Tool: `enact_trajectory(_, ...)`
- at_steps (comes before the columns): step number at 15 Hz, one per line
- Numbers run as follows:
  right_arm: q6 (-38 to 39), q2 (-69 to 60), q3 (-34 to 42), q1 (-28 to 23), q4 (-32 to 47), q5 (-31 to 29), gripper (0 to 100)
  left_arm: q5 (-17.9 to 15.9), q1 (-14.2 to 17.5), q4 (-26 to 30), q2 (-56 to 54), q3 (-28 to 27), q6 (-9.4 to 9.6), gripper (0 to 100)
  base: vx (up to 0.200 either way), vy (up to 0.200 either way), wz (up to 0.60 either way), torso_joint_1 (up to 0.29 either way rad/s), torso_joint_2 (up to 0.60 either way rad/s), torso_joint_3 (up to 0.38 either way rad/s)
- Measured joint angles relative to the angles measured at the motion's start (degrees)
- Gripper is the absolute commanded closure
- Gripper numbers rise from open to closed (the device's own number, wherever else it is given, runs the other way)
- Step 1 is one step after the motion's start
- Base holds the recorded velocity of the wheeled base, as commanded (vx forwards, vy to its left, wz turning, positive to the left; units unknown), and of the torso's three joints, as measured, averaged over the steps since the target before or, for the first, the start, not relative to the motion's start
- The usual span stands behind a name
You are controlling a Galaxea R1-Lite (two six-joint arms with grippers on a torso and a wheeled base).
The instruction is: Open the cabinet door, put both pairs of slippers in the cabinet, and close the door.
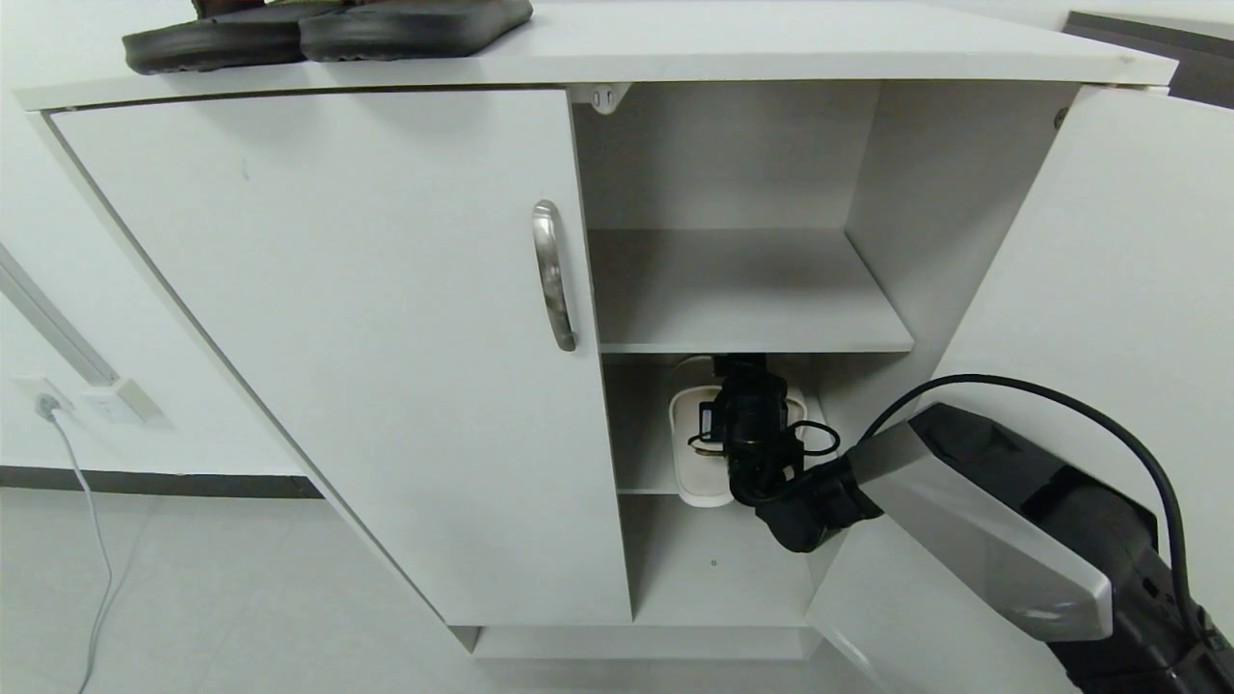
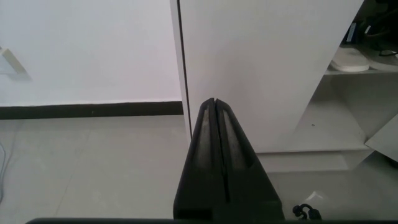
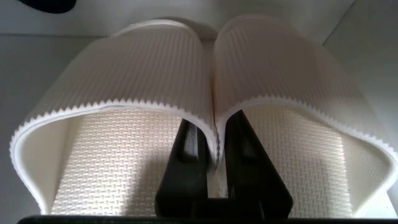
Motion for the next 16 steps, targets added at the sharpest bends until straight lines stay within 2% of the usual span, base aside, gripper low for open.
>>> enact_trajectory(7, 0.00, 1.18, -0.33, -0.04, -0.04, 0.00, 100, 0.00, 0.00, 0.00, 0.00, 0.00, -0.02, 100, 0.000, 0.000, 0.00, 0.000, 0.00, 0.000)
enact_trajectory(8, 0.00, 1.22, -0.33, -0.04, -0.01, 0.00, 0, -0.01, 0.00, 0.00, 0.00, 0.00, 0.00, 100, 0.000, 0.000, 0.00, 0.000, 0.00, 0.000)
enact_trajectory(12, 0.00, 1.16, 0.66, 0.07, -0.20, -0.07, 0, 0.00, -0.05, 0.00, 0.00, 0.00, -0.07, 100, 0.000, 0.000, 0.00, 0.000, 0.00, 0.000)
enact_trajectory(16, 0.00, -1.13, 6.53, 1.16, -2.34, -0.43, 0, 0.05, 0.00, 0.00, 0.00, 0.00, -0.10, 100, 0.000, 0.000, 0.00, 0.000, 0.00, 0.000)
